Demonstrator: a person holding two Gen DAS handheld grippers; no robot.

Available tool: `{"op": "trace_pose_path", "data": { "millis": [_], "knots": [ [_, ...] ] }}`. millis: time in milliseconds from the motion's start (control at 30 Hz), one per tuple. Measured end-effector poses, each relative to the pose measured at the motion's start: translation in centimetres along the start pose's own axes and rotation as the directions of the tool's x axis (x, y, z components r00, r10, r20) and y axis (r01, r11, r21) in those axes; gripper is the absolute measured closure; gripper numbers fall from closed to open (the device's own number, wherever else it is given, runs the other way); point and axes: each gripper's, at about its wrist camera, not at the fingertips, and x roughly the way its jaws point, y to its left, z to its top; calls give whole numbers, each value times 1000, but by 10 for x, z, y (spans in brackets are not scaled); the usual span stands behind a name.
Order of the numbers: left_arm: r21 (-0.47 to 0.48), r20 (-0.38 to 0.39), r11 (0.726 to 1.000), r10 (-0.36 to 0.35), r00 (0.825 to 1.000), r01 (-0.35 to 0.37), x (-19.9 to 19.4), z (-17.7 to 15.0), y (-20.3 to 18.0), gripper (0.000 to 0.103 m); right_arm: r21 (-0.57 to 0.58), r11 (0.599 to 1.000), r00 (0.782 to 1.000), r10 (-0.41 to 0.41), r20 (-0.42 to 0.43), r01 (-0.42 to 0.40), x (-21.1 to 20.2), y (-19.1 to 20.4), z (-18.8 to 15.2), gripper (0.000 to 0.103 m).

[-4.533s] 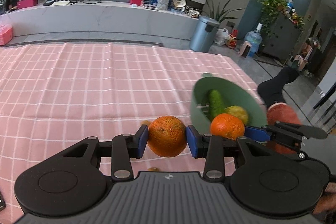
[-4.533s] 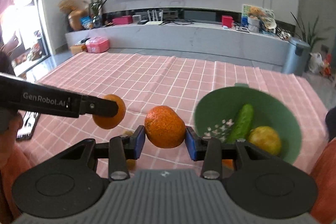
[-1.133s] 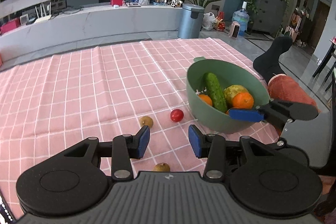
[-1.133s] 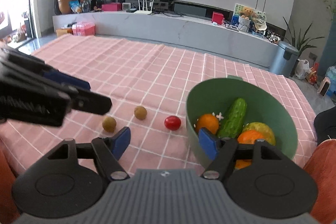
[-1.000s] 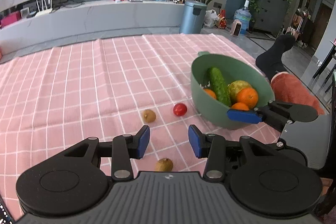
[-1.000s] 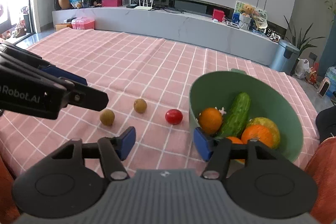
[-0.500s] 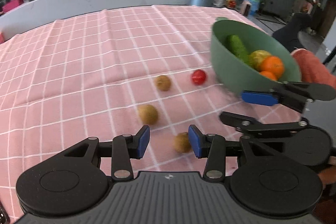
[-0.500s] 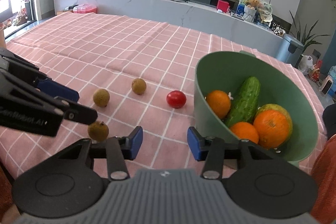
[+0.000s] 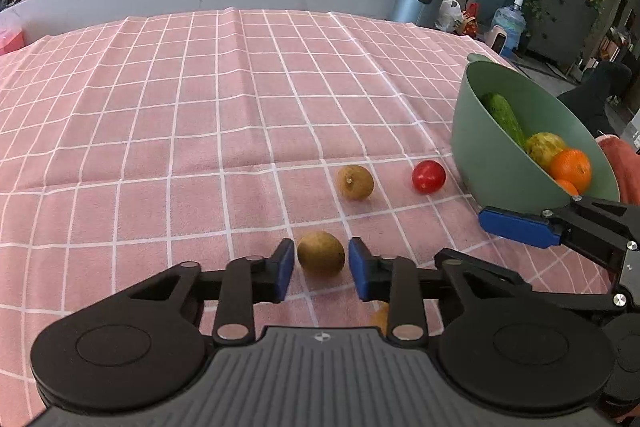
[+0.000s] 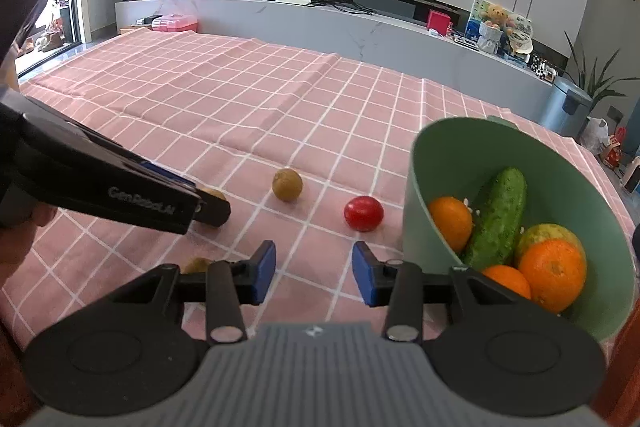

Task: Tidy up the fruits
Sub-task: 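Grasp a small brown fruit with the left tool while the right tool grasps another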

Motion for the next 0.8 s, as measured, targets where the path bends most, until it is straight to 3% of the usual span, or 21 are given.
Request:
{"op": "trace_pose_path", "data": {
  "millis": [67,533,800],
  "knots": [
    [3,6,1000,-11,1000,11,1,0,0,74,-7,1000,1000,5,2,-5,3,1,2,67],
    [-67,77,998,-1,997,6,-9,4,21,75,-150,989,1000,21,12,-19,45,18,30,68],
    [-94,75,995,-11,997,18,-5,5,28,75,-168,985,999,39,-16,-42,65,21,38,74]
  ]
}}
